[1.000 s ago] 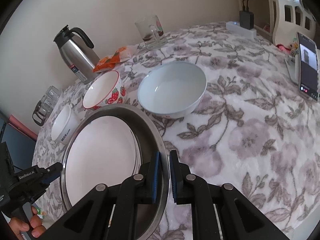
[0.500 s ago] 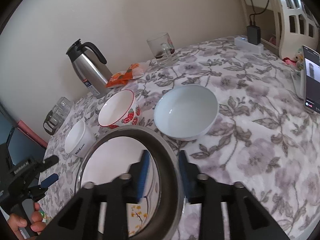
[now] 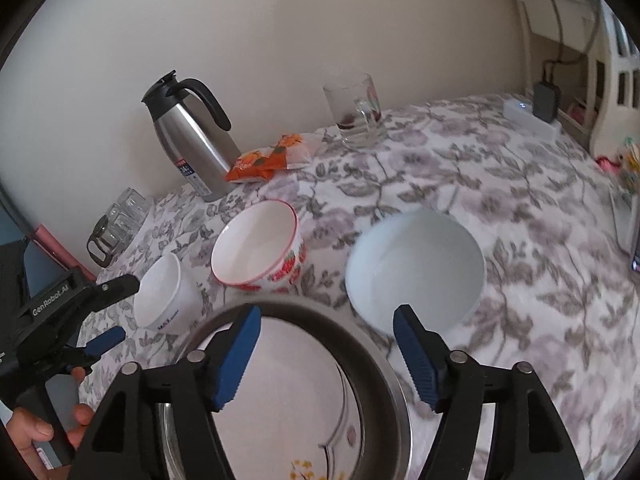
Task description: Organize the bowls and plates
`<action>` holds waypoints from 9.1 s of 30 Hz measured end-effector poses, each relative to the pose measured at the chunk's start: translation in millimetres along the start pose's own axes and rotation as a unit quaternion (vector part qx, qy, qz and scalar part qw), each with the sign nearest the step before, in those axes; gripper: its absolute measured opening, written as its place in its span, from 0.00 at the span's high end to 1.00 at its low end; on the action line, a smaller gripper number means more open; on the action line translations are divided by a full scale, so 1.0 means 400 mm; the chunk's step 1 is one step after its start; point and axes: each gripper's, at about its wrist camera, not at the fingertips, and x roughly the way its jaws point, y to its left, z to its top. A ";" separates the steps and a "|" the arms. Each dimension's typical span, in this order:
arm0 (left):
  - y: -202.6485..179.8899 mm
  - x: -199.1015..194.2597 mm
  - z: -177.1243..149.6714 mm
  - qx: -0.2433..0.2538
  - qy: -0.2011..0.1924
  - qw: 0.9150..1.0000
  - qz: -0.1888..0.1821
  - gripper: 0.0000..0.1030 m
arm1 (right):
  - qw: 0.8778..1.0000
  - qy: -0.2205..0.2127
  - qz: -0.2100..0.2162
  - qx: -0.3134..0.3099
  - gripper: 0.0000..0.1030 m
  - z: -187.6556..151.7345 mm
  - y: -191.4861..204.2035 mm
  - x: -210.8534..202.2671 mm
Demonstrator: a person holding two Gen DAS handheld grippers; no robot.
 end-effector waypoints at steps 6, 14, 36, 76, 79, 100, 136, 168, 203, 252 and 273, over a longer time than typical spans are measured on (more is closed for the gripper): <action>-0.035 0.034 0.037 0.008 -0.016 1.000 -0.004 0.04 | 1.000 0.003 -0.007 -0.022 0.16 0.052 0.024 0.039; -0.041 0.105 0.068 0.004 0.014 1.000 -0.023 0.04 | 1.000 0.006 -0.006 -0.012 0.07 0.108 0.030 0.082; -0.083 0.204 0.095 0.045 0.048 0.997 -0.042 0.38 | 0.997 0.082 -0.001 0.009 0.56 0.157 0.061 0.255; -0.127 0.256 0.068 0.089 0.077 0.992 -0.053 0.87 | 0.994 0.105 0.009 -0.015 0.89 0.136 0.070 0.299; -0.128 0.248 0.069 0.089 0.073 0.992 -0.060 0.87 | 0.995 0.094 0.005 -0.021 0.88 0.145 0.079 0.280; -0.138 0.061 0.056 0.083 0.029 0.989 -0.117 0.87 | 0.999 0.034 0.017 -0.031 0.88 0.146 0.113 0.085; -0.077 -0.119 -0.106 0.125 0.009 0.986 -0.107 0.87 | 0.999 0.008 0.048 -0.008 0.88 -0.077 0.097 -0.097; -0.069 -0.040 -0.202 0.138 0.098 0.985 -0.035 0.86 | 0.998 0.063 0.026 -0.014 0.86 -0.144 0.054 -0.049; -0.023 -0.070 -0.155 0.088 0.058 0.994 0.015 0.38 | 1.000 0.023 0.011 -0.004 0.65 -0.124 0.052 -0.074; 0.111 -0.125 -0.071 0.011 -0.063 0.995 0.079 0.04 | 0.999 -0.045 -0.021 0.000 0.00 -0.110 0.045 -0.089; 0.330 -0.127 0.040 -0.110 -0.074 0.989 0.066 0.04 | 0.993 -0.074 0.042 -0.085 0.00 -0.076 0.311 -0.114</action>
